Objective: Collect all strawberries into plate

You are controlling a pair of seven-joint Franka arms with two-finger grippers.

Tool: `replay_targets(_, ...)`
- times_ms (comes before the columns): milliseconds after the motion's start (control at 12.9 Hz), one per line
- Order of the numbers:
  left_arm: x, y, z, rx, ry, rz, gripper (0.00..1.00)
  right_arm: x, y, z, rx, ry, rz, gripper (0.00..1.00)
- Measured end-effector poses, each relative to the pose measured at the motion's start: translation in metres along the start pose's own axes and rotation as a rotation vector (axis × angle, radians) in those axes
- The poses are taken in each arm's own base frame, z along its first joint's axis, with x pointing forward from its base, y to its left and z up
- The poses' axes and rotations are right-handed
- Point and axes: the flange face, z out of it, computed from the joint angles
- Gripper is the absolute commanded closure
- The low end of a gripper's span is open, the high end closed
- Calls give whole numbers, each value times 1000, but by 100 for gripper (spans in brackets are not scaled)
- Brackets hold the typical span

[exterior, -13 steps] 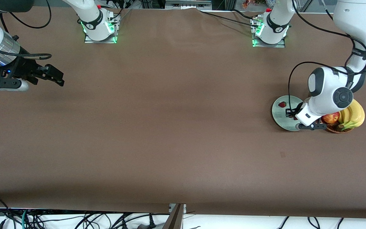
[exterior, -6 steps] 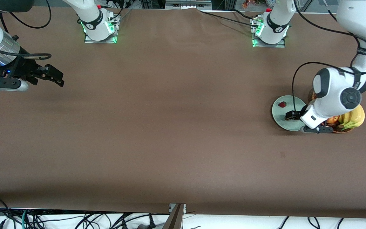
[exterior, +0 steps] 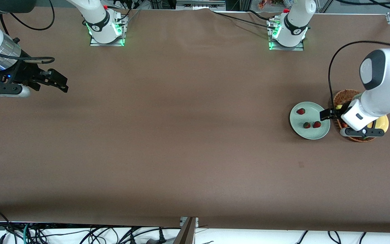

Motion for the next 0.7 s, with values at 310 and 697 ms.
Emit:
replay_targets(310,-38,27,-77,14,-6,40,0,0,0,0,0,1,0,0)
replay_targets(697,-62,39,-144,-6,-12,54,0,0,0,0,0,1,0,0)
